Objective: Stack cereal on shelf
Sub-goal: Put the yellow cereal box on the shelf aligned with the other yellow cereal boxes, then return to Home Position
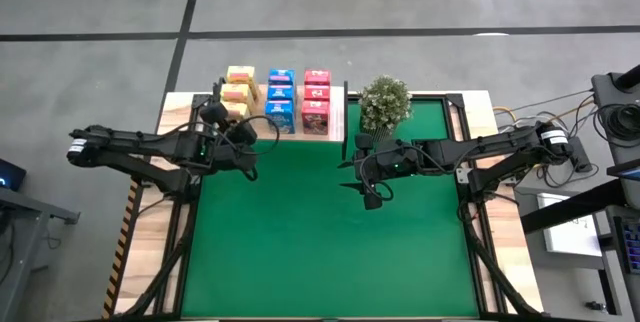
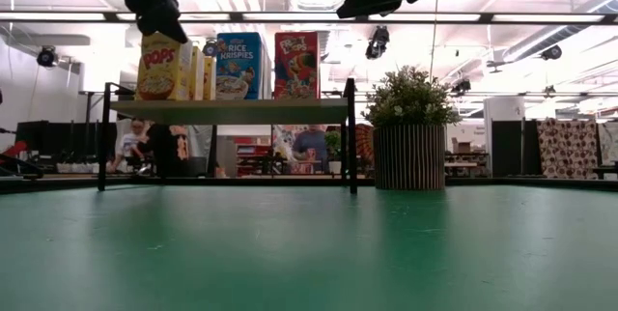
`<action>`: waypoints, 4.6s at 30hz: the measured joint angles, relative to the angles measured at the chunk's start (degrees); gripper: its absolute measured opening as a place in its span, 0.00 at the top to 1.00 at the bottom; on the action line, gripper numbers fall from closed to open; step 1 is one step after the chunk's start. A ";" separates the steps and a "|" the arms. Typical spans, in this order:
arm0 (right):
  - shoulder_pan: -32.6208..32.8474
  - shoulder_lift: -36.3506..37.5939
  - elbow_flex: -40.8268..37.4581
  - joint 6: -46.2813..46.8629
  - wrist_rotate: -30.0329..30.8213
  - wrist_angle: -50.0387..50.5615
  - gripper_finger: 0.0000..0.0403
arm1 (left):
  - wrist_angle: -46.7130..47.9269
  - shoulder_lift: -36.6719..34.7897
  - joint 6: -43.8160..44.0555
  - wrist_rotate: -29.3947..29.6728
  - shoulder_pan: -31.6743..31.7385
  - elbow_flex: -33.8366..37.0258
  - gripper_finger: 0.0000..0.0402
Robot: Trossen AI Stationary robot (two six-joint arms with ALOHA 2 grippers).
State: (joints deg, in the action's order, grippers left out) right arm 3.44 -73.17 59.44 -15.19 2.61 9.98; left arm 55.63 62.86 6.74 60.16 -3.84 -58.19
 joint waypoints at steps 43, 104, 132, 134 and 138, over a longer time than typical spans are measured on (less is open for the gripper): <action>0.00 0.00 0.00 -0.01 -0.01 0.05 0.50 | -3.65 0.80 16.98 6.41 0.56 0.26 1.00; -0.48 37.17 -49.16 -3.40 -3.08 -44.35 0.84 | -51.50 -52.76 -17.21 -57.94 -14.45 47.55 1.00; -0.48 53.04 -57.72 -5.24 -2.37 -44.75 0.84 | -57.69 -57.23 -15.33 -65.37 -14.44 57.53 1.00; -0.48 53.65 -57.72 -5.41 -1.43 -45.05 0.84 | -57.70 -57.23 -14.79 -65.35 -14.45 57.55 1.00; -0.48 56.25 -57.72 -5.67 -0.95 -44.87 0.84 | -57.72 -57.23 -13.57 -65.24 -14.45 57.55 1.00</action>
State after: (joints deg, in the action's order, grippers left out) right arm 2.96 -16.91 1.72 -20.86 1.65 -34.89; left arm -2.09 5.63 -6.83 -5.08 -18.28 -0.64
